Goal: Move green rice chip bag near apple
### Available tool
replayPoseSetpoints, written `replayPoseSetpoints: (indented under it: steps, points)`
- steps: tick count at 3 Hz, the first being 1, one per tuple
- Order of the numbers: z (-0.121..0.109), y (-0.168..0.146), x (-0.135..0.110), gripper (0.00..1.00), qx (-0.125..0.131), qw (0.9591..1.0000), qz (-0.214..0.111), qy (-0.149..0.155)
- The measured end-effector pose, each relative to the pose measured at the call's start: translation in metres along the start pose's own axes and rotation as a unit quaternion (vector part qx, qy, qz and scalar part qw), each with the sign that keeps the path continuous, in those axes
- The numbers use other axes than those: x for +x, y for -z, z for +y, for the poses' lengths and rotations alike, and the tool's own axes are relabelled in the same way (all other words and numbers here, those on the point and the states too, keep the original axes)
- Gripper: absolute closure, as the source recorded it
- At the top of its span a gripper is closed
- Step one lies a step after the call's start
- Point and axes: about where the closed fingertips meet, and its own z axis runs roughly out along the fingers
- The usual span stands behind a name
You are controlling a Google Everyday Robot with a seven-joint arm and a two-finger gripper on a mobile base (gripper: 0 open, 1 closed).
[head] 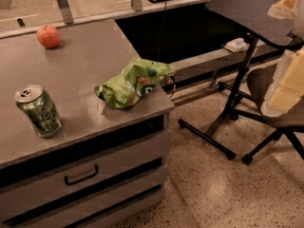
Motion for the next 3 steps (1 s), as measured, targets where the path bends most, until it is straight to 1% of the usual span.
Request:
replayPoseSetpoints:
  steps: [1,2,3]
  points:
    - [0.0,0.001,-0.001,0.0,0.002,1.0,-0.001,0.0]
    - [-0.011,-0.005,-0.04,0.0,0.013,0.9986,-0.01,0.05]
    - [-0.024,-0.024,-0.101,0.0,0.029,0.9906,-0.032,0.13]
